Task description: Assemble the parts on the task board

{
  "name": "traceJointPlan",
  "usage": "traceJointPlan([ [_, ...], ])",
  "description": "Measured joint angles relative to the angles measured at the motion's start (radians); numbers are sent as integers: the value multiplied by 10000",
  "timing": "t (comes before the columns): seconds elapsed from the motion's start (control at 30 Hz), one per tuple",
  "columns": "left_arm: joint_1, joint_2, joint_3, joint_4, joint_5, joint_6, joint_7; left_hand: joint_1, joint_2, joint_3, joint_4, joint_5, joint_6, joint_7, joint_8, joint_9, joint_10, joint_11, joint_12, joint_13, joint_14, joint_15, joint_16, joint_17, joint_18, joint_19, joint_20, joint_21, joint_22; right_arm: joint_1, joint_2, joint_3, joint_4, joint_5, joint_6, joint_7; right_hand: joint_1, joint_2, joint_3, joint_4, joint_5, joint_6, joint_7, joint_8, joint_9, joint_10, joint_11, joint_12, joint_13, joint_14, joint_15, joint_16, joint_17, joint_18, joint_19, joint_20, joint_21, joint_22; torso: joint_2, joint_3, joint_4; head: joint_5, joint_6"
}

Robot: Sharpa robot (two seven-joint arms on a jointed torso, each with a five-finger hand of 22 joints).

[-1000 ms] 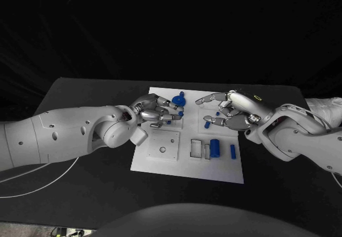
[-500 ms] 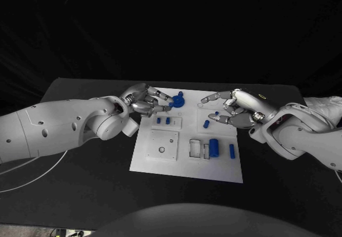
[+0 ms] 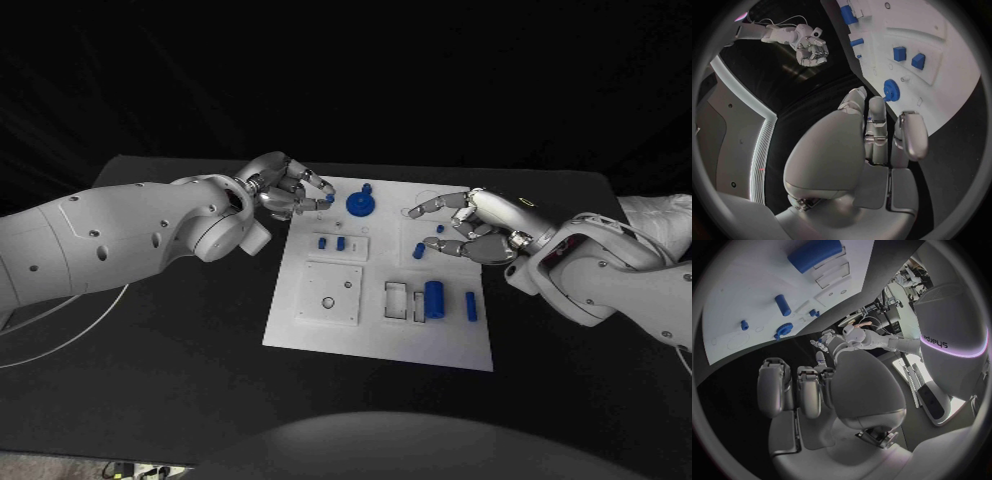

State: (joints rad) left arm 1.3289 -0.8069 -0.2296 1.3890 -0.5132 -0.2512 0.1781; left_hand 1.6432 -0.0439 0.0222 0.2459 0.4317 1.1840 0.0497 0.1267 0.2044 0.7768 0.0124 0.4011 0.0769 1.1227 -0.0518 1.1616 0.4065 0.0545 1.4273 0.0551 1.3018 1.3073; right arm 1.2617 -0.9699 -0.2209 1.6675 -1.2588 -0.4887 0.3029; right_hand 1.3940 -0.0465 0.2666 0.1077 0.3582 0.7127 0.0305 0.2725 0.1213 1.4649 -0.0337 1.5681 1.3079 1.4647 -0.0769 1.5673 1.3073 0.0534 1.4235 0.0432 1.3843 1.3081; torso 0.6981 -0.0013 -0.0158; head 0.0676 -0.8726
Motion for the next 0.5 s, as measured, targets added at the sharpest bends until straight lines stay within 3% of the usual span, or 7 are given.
traceJointPlan([
  [0.3, -53, 360, 0, -668, -134, 80, -175, 67, -35, -21, 104, -87, -3, -2, -38, 17, 439, -49, 677, 362, -103, -80, -49, -98, 0, 0, 0, -60, 0, -34, 21, -1, -28, 22, 188, -94, 0, 0, 0, 0, 0, 0, 0, 0, 0, 0, 0, 0, 0, 0, 0, 0, 7, 0, 0, 0, 0, -1, 62, -20, -12, 12, 0],
  [0.5, -125, 604, 0, -955, -139, 217, -197, 150, 48, -151, 171, -157, -39, -38, -39, 69, 46, -67, 2044, 1360, -202, -52, -68, -136, 1, -21, -21, -86, 0, -37, 11, -1, -27, 33, 285, -150, 0, 0, 0, 0, 0, 33, -33, 0, 11, 0, 0, 0, 0, 0, 0, 0, 8, -1, 0, 0, 0, -1, 80, -27, -19, -5, 0],
])
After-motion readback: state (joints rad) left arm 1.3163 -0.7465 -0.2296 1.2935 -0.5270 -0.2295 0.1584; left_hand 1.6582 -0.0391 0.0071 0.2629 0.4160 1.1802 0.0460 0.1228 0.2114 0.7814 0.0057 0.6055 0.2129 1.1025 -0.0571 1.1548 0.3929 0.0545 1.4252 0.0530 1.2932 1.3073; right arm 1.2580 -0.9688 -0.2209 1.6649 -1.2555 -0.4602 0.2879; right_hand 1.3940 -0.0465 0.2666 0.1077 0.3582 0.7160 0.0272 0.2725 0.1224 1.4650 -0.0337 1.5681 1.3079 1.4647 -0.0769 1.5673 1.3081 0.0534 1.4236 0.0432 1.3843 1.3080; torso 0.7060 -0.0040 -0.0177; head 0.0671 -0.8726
